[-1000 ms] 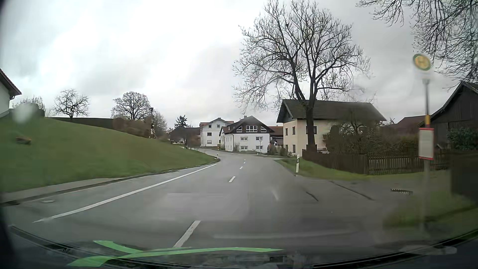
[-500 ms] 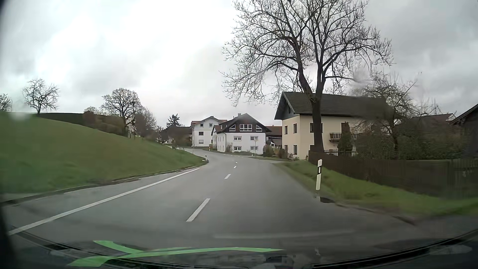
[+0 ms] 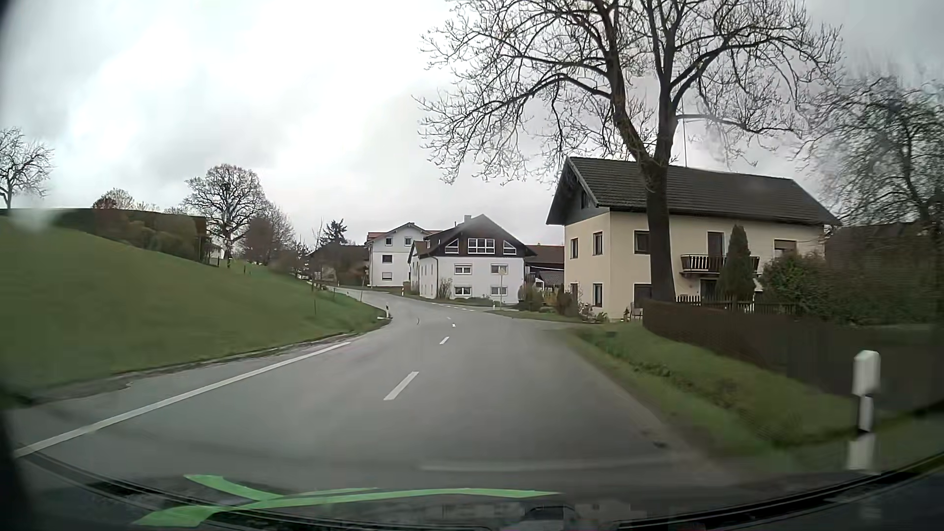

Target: Follow the waypoints while adhering to traffic rules and regulations

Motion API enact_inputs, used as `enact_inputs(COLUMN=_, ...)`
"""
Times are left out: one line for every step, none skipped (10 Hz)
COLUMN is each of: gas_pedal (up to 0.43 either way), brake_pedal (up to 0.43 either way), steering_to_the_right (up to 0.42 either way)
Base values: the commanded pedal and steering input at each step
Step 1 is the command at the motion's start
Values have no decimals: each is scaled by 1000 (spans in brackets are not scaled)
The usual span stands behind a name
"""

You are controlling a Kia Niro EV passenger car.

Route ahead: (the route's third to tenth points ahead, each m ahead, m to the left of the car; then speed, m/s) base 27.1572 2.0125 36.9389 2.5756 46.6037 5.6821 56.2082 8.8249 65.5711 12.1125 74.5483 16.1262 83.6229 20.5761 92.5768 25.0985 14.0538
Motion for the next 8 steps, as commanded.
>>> enact_inputs(gas_pedal=47, brake_pedal=0, steering_to_the_right=-2)
enact_inputs(gas_pedal=67, brake_pedal=0, steering_to_the_right=-3)
enact_inputs(gas_pedal=87, brake_pedal=0, steering_to_the_right=-7)
enact_inputs(gas_pedal=87, brake_pedal=0, steering_to_the_right=-8)
enact_inputs(gas_pedal=87, brake_pedal=0, steering_to_the_right=-11)
enact_inputs(gas_pedal=98, brake_pedal=0, steering_to_the_right=-15)
enact_inputs(gas_pedal=98, brake_pedal=0, steering_to_the_right=-20)
enact_inputs(gas_pedal=98, brake_pedal=0, steering_to_the_right=-24)
